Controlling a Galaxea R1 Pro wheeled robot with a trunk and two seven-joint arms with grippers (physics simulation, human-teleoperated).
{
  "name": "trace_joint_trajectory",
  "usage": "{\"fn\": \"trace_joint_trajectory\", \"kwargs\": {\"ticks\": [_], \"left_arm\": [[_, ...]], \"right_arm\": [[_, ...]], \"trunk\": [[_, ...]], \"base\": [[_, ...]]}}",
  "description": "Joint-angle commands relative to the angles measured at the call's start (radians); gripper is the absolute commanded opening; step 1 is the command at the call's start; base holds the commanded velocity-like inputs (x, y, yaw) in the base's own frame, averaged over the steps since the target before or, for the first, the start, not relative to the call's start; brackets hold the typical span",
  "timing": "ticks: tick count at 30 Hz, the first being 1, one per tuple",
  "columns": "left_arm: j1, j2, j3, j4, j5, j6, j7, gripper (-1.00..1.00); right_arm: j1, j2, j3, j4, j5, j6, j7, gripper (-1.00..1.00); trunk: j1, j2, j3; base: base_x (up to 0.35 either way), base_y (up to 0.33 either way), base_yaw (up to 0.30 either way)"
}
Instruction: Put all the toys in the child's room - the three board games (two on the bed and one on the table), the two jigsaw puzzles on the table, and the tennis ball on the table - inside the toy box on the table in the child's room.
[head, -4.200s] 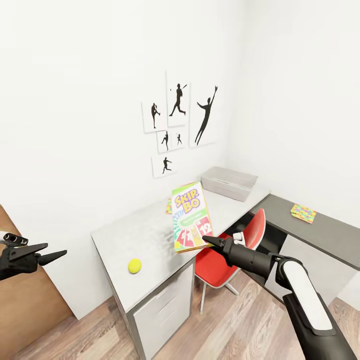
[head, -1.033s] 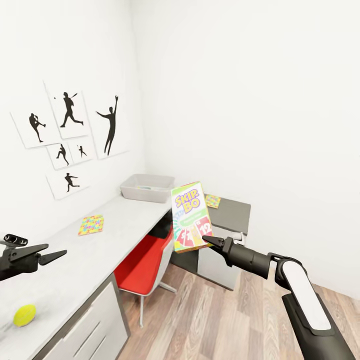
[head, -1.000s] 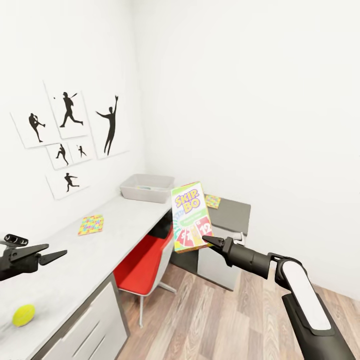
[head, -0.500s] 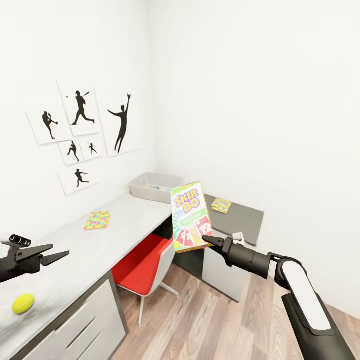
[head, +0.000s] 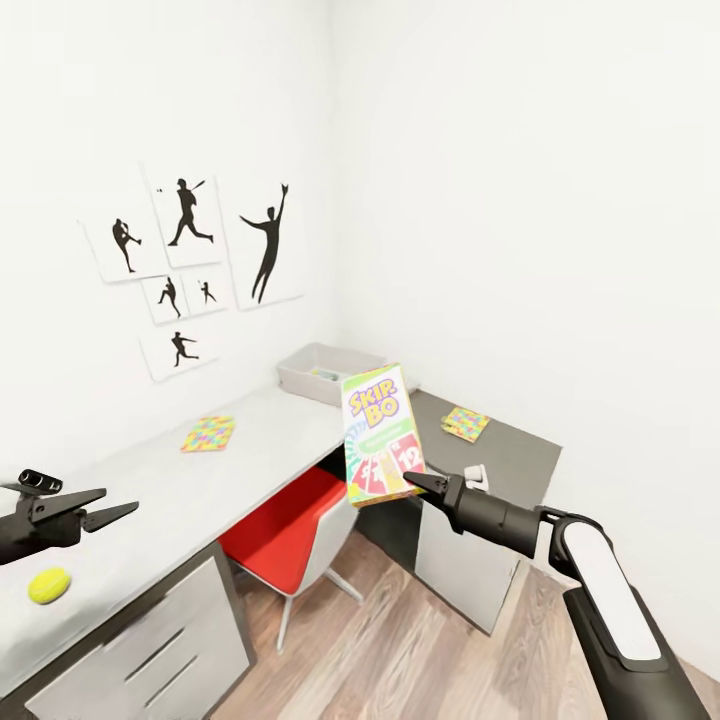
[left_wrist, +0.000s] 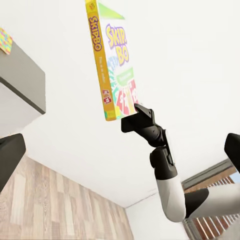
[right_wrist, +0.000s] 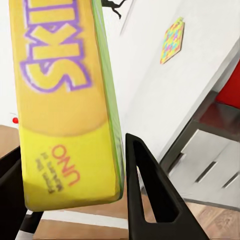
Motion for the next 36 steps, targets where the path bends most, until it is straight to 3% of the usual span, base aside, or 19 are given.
{"fn": "trace_joint_trajectory", "kwargs": {"ticks": [1, 22, 36], "left_arm": [[-0.002, 0.001, -0.005, 0.001, 0.007, 0.010, -0.002, 1.00], [-0.002, 0.000, -0.006, 0.003, 0.008, 0.010, -0.001, 1.00], [-0.002, 0.000, -0.007, 0.002, 0.007, 0.010, -0.001, 1.00]], "right_arm": [[-0.001, 0.000, 0.000, -0.001, -0.014, 0.002, -0.006, -1.00], [-0.001, 0.001, 0.002, -0.001, -0.013, 0.002, -0.006, -1.00], [-0.001, 0.003, 0.002, -0.004, -0.011, 0.002, -0.008, -1.00]], "trunk": [[0.001, -0.003, -0.003], [0.001, -0.003, -0.004], [0.001, -0.003, -0.004]], "base": [[0.168, -0.301, 0.170], [0.248, -0.224, 0.014], [0.228, 0.032, 0.041]]}}
